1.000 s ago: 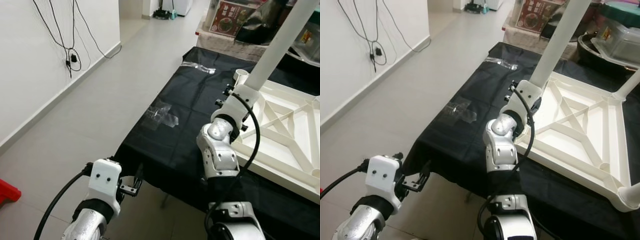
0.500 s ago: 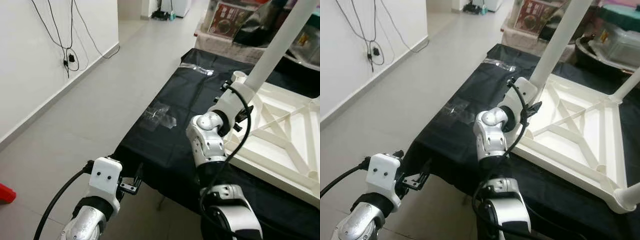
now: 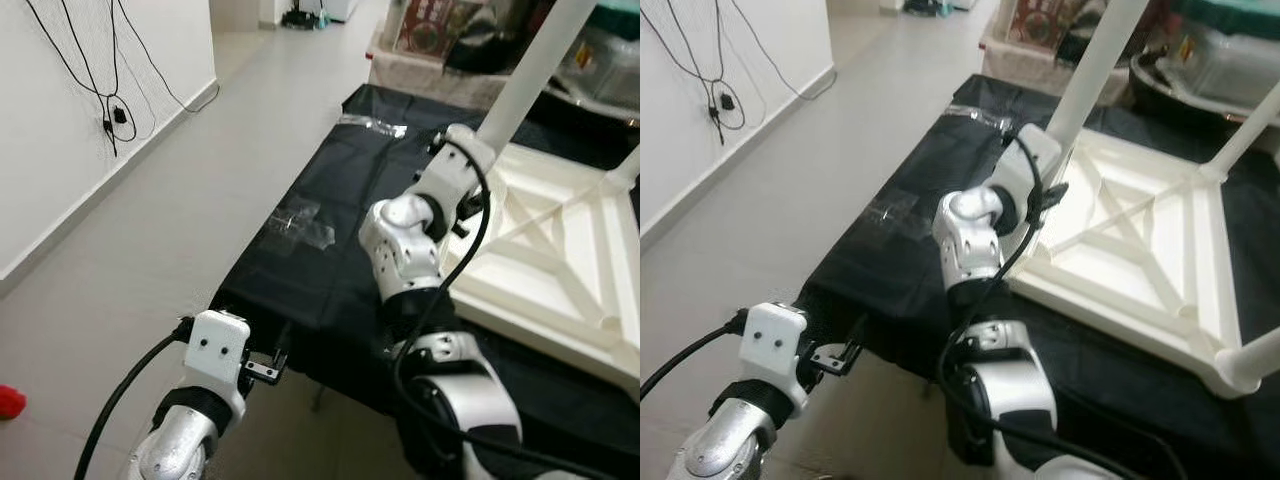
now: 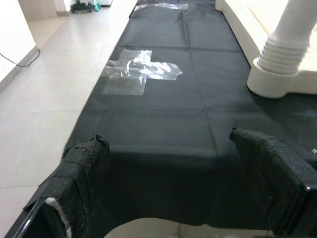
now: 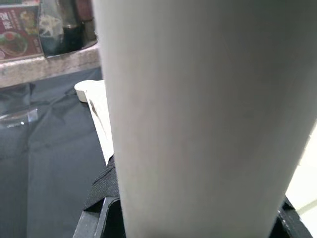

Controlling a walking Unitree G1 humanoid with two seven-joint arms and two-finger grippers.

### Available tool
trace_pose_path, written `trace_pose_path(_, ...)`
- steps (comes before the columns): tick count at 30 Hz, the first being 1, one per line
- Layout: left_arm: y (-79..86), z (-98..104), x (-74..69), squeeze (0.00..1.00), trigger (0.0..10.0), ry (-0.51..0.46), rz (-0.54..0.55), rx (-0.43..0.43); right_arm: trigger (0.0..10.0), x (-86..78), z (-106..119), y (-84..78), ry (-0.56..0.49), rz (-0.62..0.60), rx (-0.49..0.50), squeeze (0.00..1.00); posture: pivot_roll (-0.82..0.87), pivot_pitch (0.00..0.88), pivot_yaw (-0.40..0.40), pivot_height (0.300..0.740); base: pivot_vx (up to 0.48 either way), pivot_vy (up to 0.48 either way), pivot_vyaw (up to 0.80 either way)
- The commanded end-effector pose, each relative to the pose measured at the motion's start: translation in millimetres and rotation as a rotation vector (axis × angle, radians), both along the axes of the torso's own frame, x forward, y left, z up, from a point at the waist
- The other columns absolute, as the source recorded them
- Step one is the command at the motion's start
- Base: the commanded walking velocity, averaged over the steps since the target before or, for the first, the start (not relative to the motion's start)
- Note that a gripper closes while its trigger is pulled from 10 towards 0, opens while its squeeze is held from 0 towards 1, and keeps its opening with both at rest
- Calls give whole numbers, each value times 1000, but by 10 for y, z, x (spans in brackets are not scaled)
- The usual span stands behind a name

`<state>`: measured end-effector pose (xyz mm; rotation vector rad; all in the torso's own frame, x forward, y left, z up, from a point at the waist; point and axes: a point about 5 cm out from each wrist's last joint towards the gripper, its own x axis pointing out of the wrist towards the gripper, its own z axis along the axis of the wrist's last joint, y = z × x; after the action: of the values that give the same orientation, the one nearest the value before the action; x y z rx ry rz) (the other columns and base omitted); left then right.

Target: Building children table

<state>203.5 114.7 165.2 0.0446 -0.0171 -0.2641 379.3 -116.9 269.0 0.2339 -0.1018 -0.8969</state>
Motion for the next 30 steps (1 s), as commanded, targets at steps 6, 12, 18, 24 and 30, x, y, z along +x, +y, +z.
trace_pose_path(6,6,-11,50,0,10000,4,-7,4,10000,24,4,2,-100,160,67,0,137,149,-71,740,0,0,0)
trace_pose_path(12,8,28,107,1000,10000,-8,-32,-28,10000,-53,193,14,-225,284,35,0,129,147,-64,740,0,0,0)
trace_pose_path(18,9,75,288,0,10000,-34,-42,9,10000,-180,341,199,-353,598,57,0,127,137,-63,740,0,0,0)
trace_pose_path(24,-52,83,646,0,10000,-29,-116,97,10000,-404,197,569,-382,1075,91,0,122,125,-55,740,0,0,0)
trace_pose_path(30,-71,75,811,0,10000,-40,-158,153,10000,-488,22,660,-313,1205,120,0,114,119,-49,740,0,0,0)
